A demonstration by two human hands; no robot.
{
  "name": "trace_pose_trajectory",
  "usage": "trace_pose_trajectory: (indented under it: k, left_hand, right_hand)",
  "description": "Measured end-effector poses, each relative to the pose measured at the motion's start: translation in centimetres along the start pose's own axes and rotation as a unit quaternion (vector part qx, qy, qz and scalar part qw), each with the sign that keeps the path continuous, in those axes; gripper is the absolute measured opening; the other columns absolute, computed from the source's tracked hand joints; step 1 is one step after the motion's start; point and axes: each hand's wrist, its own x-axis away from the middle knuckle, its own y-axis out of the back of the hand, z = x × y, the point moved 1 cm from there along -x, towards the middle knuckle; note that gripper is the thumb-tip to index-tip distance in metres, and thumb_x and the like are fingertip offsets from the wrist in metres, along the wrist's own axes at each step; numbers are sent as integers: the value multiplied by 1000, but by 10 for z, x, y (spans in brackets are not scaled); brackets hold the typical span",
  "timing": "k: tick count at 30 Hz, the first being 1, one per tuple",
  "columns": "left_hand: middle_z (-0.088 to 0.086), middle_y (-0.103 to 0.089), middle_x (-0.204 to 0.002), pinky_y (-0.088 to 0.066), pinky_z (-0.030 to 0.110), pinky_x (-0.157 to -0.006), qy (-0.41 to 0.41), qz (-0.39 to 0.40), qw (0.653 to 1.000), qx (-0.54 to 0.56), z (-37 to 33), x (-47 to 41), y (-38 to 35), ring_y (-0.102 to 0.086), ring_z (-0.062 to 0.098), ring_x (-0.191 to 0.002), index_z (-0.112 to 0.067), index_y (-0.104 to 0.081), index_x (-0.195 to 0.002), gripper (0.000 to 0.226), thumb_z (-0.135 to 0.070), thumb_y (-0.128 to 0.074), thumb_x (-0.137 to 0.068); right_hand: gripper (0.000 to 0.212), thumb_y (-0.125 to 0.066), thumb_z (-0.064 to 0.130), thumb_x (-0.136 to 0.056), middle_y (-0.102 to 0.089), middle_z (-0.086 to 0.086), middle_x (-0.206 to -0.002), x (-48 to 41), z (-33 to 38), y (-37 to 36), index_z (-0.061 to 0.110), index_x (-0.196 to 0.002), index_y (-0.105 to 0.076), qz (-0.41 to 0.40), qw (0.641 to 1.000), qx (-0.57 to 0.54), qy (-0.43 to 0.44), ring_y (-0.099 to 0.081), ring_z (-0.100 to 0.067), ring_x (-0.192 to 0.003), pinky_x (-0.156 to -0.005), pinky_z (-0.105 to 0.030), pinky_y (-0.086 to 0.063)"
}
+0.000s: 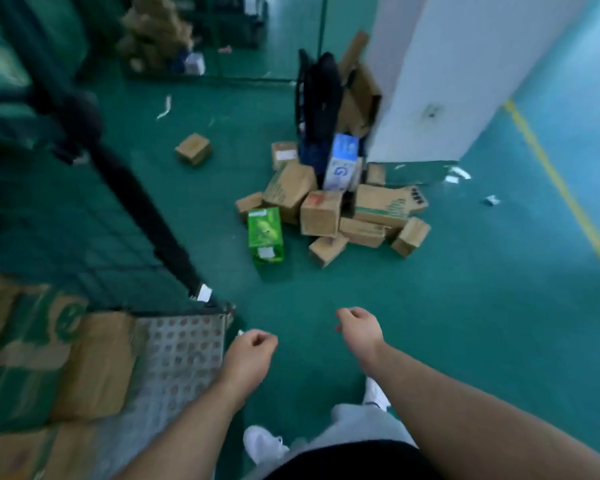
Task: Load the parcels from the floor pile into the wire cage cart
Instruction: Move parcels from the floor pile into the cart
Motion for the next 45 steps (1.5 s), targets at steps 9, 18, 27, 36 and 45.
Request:
trace_pose_trajectory:
  k: [9,18,27,36,45]
  left_hand:
    - [7,-73,-94,-45,30,-68,-55,63,994,-69,-141,-31,-173,-65,22,-85,-14,-69,-90,18,-30,-61,-96]
    - [9,-74,-102,-46,31,-73,-16,69,995,-74,-228,-49,-314,-70,31,-102,-12,-69,-95,23,-33,-59,-98]
    - [9,-72,-94,-42,32,-70,53,4,996,-66,-264,-103,-309,-66,27,-86,-7,-69,-94,23,-27,-59,-100]
    - [15,-72,-94,-42,34,-71,26,60,989,-135,-398,-261,-337,-63,27,-80,-6,-69,-94,22,-26,-59,-96]
    - [7,-67,-88,-42,29,-65,-16,103,989,-100,-567,-368,-387,-60,23,-73,-8,-65,-95,18,-23,-55,-101]
  right_hand:
    - [29,-51,26,-98,-62,-3,-84,-60,-23,218,0,-104,-63,-86,994,-71,-21,-43,-17,-63,-58,-29,-35]
    - [28,-48,25,-100,-61,-5,-88,-163,-16,377,4,-110,-62,-76,995,-35,-49,-47,-20,-72,-62,-30,-37]
    - [22,-49,27,-99,-67,-5,-96,-248,39,390,11,-103,-64,-16,996,-64,-67,-53,-22,-75,-69,-33,-43]
    - [20,-50,29,-102,-68,-5,-101,-346,129,430,15,-108,-64,-48,992,-76,-87,-58,-19,-79,-70,-31,-46]
    - [24,-52,25,-101,-68,-6,-99,-433,178,466,11,-114,-65,-115,975,-120,-146,-56,-20,-75,-63,-30,-44]
